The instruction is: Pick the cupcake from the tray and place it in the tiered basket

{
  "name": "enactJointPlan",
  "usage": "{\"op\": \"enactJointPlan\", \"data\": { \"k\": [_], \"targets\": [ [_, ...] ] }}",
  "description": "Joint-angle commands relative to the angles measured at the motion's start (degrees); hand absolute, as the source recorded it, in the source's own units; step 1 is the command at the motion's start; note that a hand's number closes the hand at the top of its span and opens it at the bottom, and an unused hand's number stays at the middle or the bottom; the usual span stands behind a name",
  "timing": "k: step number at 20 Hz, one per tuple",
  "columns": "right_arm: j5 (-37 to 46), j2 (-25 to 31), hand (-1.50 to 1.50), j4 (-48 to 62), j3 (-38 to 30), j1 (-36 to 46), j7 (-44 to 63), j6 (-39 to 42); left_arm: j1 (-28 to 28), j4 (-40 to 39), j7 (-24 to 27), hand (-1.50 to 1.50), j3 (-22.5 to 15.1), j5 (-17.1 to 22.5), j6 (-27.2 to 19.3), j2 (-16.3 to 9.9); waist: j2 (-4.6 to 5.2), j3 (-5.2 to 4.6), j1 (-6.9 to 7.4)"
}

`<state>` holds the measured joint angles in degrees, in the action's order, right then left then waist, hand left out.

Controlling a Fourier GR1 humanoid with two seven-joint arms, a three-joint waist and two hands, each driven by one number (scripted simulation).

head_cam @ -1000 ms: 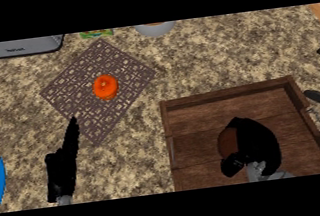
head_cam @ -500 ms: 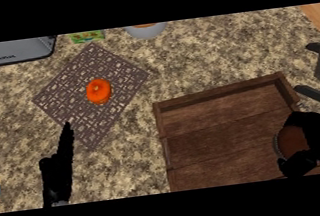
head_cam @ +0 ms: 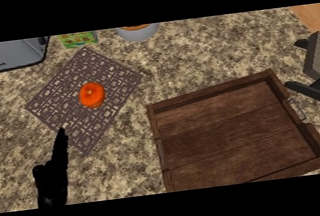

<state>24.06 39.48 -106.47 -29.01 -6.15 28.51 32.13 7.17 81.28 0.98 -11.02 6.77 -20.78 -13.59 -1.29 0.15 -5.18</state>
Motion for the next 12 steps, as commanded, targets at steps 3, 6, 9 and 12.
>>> {"op": "enactJointPlan", "data": {
  "k": [3, 6, 9, 12],
  "targets": [
    [-17.9, 8.1, 1.50, 4.9, -23.1, 7.3, -0.1, 5.1, -0.2, -2.0, -0.5, 0.00, 0.3, 0.3, 0.8, -0.1, 0.19, -0.41, 0.62],
    [-23.2, 16.5, 1.50, 9.7, -32.1, 11.3, 0.5, 7.6, -0.5, -0.8, -0.5, 0.00, 1.2, 0.9, 2.1, -1.6, 0.32, -0.37, 1.77],
    [-25.7, 25.5, 1.50, 12.9, -38.4, 11.4, -0.1, 12.3, -2.2, 0.3, -2.7, 0.00, -1.8, -1.6, 0.1, 0.8, 0.73, -0.24, 2.65],
    [-27.6, 34.5, 1.50, 20.0, -43.0, 11.9, -0.4, 17.5, 0.1, 0.6, -1.0, 0.00, -0.8, -0.4, 2.9, -0.9, 0.90, -0.23, 3.79]
  ]
}}
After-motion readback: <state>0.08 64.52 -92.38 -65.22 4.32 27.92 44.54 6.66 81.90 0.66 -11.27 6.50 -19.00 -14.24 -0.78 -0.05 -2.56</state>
